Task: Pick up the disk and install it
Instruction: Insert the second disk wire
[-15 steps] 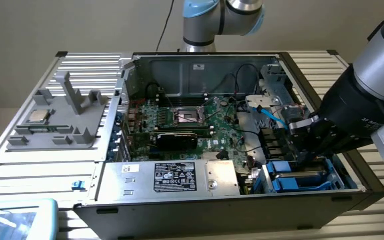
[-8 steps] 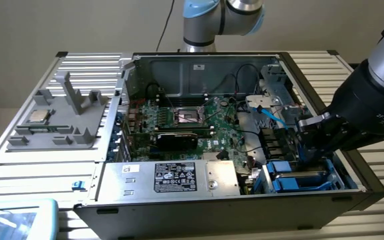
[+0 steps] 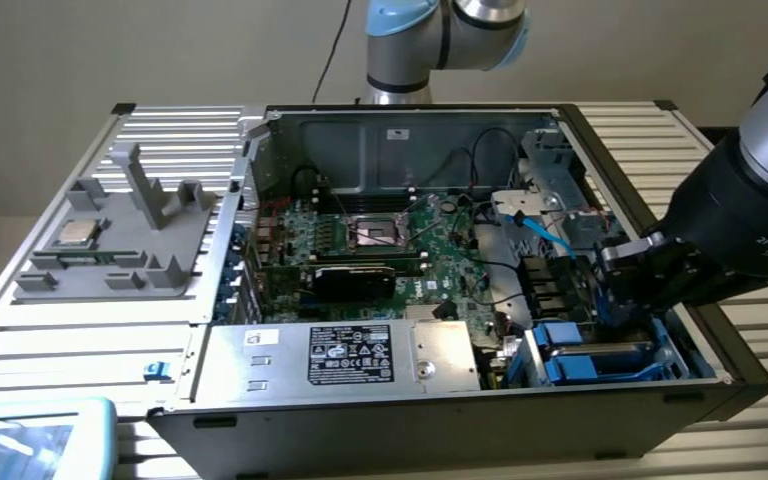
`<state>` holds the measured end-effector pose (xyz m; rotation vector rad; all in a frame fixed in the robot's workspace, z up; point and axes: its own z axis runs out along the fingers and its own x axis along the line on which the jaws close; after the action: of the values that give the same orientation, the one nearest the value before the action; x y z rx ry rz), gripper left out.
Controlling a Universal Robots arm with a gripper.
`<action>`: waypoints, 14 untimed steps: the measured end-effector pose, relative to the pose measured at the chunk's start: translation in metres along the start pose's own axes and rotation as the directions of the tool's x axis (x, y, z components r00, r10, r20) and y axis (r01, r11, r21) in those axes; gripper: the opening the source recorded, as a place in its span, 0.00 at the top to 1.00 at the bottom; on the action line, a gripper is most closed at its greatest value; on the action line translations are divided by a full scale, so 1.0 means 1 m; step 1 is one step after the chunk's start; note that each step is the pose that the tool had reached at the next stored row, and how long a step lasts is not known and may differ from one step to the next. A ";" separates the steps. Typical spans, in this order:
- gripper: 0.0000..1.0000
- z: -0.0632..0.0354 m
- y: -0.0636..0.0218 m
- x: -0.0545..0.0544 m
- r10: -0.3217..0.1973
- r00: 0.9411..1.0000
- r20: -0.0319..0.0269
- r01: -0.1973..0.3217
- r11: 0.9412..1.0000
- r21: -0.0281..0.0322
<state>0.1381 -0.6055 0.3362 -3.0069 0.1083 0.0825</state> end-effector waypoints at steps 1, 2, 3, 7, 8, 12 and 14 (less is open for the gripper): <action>0.89 0.0003 0.0000 0.000 0.000 1.000 0.001 0.000 1.000 0.001; 0.89 0.0000 -0.0001 0.000 -0.001 1.000 0.002 0.001 1.000 0.002; 0.89 -0.0023 -0.0004 0.000 -0.001 1.000 0.002 0.001 1.000 0.004; 0.89 -0.0198 -0.0087 -0.002 -0.001 1.000 0.002 0.001 1.000 -0.001; 0.89 -0.0230 -0.0118 -0.003 -0.001 1.000 0.001 0.001 1.000 -0.004; 0.89 -0.0299 -0.0201 -0.005 0.000 1.000 -0.004 0.000 1.000 -0.018; 0.89 -0.0305 -0.0236 -0.006 0.000 1.000 -0.005 0.000 1.000 -0.026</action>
<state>0.1356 -0.5858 0.3697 -3.0337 0.1085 0.0768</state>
